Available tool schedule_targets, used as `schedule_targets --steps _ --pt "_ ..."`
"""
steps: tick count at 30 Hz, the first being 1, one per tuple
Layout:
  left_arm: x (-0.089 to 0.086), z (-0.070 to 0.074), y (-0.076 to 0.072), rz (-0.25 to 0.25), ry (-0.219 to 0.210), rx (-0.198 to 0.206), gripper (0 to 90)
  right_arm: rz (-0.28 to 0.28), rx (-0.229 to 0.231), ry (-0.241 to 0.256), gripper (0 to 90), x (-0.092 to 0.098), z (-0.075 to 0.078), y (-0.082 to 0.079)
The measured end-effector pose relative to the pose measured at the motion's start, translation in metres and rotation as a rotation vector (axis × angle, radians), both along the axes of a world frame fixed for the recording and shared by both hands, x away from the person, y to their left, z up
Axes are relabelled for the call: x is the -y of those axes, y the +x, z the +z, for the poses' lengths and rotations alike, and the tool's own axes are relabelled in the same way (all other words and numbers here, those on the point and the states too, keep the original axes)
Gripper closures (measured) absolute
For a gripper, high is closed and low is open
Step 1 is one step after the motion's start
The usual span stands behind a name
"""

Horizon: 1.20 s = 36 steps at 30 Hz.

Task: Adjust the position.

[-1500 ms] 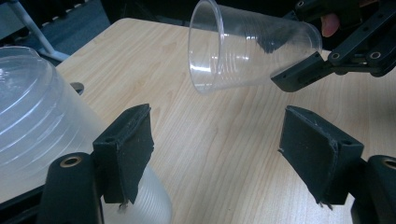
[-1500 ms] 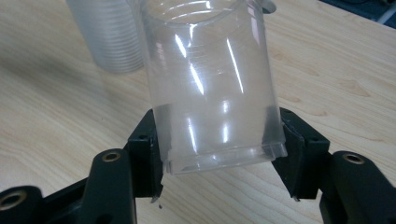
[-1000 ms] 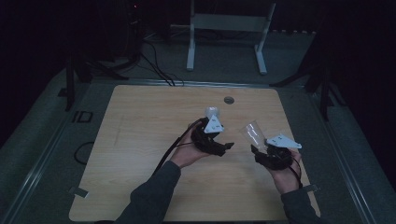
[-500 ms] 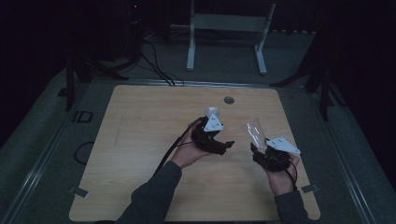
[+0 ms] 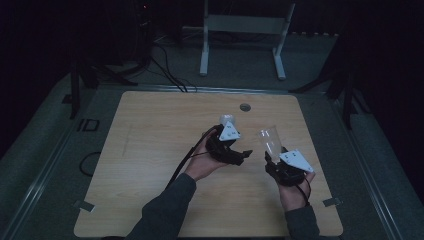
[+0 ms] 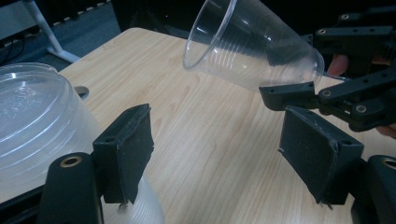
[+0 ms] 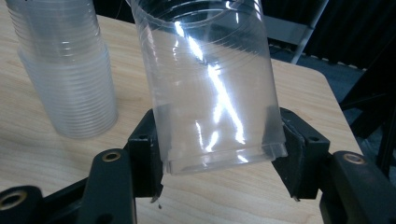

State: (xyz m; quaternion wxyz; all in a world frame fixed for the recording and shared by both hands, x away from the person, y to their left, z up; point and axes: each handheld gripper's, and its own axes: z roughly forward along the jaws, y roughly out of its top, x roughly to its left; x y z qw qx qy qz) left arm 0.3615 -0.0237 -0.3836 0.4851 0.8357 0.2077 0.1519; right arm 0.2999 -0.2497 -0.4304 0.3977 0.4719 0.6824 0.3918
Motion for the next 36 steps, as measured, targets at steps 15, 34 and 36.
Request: schedule_targets --steps 15,34,36 --pt "0.005 0.001 0.003 0.03 -0.078 -0.032 25.1 -0.045 0.055 0.073 41.7 0.004 -0.003 -0.002" --pt "0.013 0.001 0.009 0.045 -0.186 -0.096 25.0 -0.032 0.105 0.15 41.7 0.004 -0.005 -0.004" --pt "0.015 0.0 0.009 0.043 -0.193 -0.101 25.0 -0.032 0.108 0.154 41.7 0.004 -0.005 -0.004"
